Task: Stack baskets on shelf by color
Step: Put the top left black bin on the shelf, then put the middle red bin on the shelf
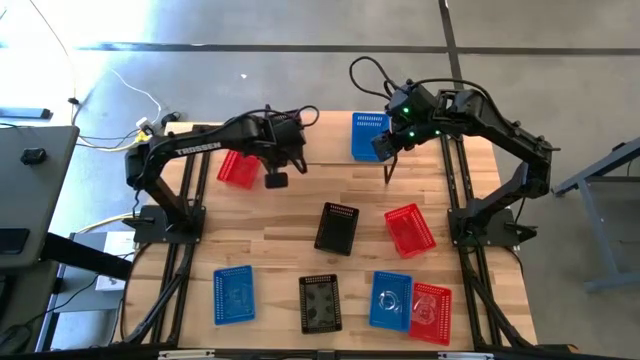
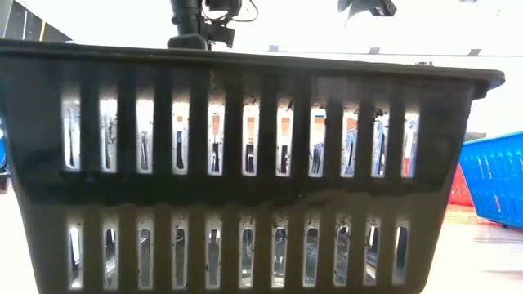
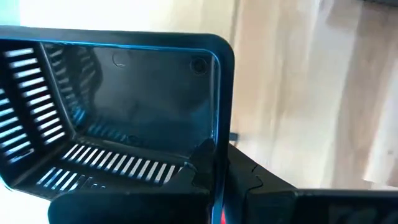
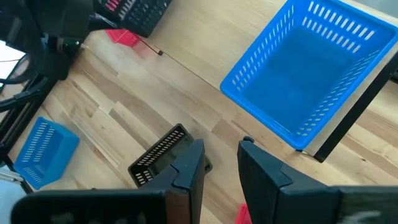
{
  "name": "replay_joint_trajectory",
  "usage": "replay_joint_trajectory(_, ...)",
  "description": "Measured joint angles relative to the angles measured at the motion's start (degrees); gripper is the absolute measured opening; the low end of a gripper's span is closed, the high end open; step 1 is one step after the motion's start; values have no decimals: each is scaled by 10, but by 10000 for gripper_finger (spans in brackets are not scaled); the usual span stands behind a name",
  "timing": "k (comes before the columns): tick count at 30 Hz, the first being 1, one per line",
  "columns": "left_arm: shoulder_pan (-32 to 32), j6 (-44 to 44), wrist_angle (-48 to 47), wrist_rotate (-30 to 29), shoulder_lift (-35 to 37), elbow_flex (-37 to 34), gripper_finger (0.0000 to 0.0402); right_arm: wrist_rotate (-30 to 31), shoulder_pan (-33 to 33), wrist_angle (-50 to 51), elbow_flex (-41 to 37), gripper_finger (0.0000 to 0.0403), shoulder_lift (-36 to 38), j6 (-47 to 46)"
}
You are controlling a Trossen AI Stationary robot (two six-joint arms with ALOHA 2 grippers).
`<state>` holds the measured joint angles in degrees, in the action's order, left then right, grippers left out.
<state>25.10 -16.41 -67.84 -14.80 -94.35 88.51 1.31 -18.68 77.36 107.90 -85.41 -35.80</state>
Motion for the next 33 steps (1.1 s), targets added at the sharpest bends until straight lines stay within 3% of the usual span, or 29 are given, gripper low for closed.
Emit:
replay_joint_trajectory(14, 0, 13, 5, -22, -11, 0, 6, -25, 0, 5, 0, 83, 0, 1)
replay_joint_trajectory(28, -1, 23, 16, -23, -12, 1, 79, -35, 0, 43, 0, 83, 0, 2)
replay_joint_trajectory(33, -1, 28, 12, -23, -12, 31, 98, -35, 12, 66, 0, 83, 0, 2)
